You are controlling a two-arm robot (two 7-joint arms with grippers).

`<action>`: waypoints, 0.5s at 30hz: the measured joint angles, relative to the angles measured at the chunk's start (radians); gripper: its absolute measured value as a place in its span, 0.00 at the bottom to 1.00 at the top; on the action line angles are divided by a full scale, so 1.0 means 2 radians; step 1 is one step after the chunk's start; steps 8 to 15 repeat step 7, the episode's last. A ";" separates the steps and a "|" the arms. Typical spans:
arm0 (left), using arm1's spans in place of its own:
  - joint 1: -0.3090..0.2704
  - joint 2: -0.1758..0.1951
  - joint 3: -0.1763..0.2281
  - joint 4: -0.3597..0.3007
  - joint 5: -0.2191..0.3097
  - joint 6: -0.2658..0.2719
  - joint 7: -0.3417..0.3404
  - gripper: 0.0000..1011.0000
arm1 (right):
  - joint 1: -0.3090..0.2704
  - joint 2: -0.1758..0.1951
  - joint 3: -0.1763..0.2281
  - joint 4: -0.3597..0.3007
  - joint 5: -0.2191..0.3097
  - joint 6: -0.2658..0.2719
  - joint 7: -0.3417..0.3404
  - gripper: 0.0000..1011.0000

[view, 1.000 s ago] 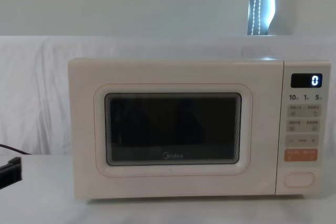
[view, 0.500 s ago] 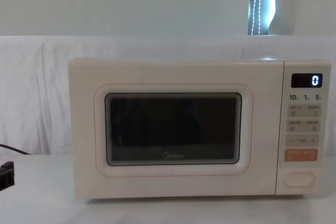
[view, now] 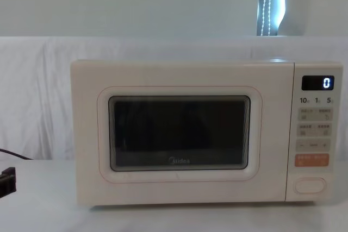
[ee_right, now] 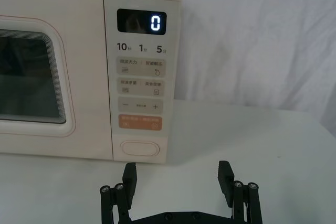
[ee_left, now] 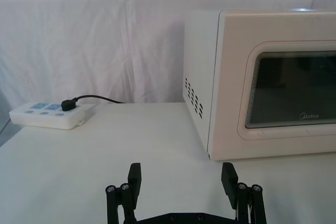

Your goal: Press the button to open the microwave door with one hand; close the microwave door with the other hand.

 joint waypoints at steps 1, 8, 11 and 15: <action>0.000 0.000 0.000 0.000 0.000 0.000 0.000 0.99 | 0.000 0.000 0.000 0.000 0.000 0.000 0.000 0.99; 0.000 0.000 0.000 0.000 0.000 0.000 0.000 0.99 | 0.000 0.000 0.000 0.000 0.000 0.000 0.000 0.99; 0.000 0.000 0.000 0.000 0.000 0.000 0.000 0.99 | 0.000 0.000 0.000 0.000 0.000 0.000 0.000 0.99; 0.000 0.000 0.000 0.000 0.000 0.000 0.000 0.99 | 0.000 0.000 0.000 0.000 0.000 0.000 0.000 0.99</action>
